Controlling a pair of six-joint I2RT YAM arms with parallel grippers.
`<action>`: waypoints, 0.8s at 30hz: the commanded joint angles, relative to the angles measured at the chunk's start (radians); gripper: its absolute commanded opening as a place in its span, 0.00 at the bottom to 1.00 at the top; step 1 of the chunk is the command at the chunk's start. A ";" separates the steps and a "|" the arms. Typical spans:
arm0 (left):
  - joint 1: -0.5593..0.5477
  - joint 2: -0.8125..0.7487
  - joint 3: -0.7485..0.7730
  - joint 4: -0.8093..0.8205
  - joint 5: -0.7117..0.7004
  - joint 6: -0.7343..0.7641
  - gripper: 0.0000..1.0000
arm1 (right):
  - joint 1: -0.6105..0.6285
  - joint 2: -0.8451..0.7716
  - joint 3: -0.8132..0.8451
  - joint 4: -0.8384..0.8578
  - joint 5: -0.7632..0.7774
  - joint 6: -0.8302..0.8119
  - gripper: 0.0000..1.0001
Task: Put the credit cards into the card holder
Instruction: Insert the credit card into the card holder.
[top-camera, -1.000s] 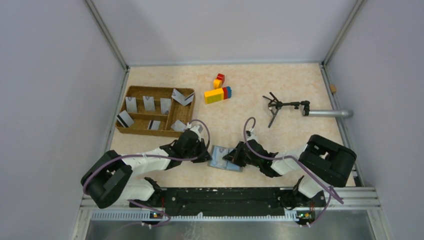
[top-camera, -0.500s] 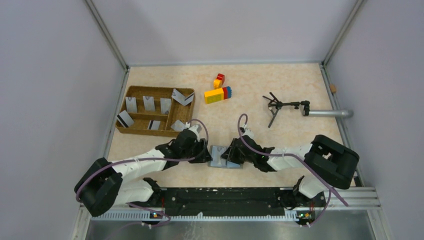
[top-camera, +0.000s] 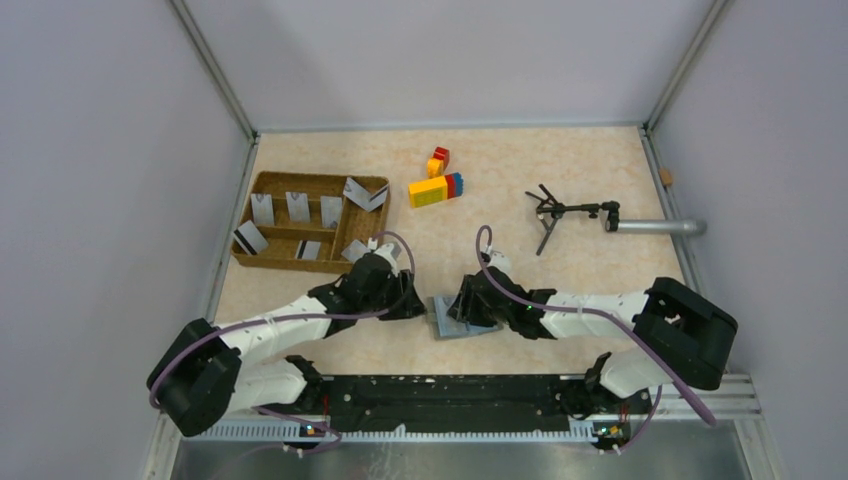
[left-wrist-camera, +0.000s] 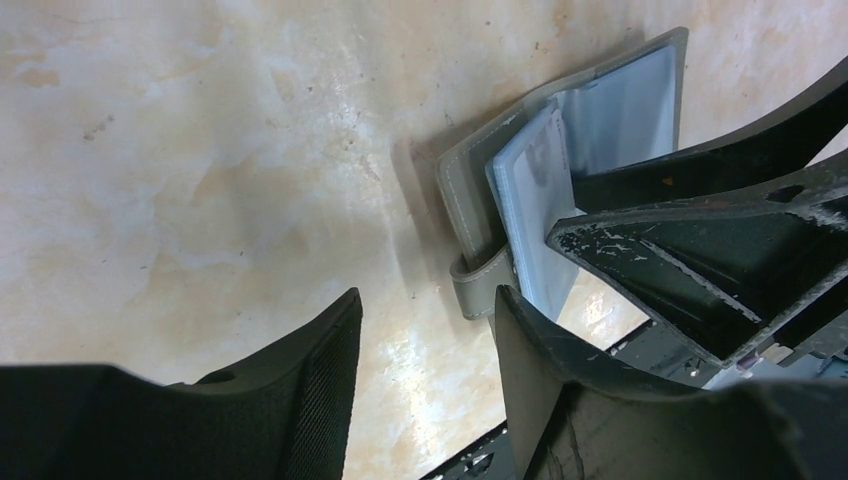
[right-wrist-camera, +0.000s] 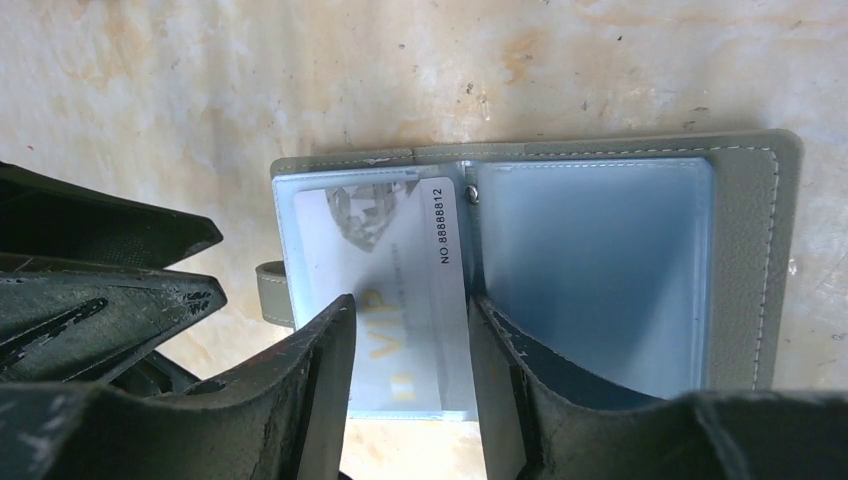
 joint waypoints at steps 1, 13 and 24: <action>0.004 0.026 0.010 0.090 0.037 -0.026 0.52 | 0.011 -0.018 0.004 -0.025 0.019 -0.026 0.45; 0.004 0.123 -0.034 0.265 0.121 -0.079 0.32 | 0.011 0.016 -0.008 0.072 -0.051 -0.027 0.27; 0.005 0.128 -0.039 0.303 0.143 -0.086 0.30 | 0.012 0.022 -0.027 0.165 -0.107 -0.038 0.20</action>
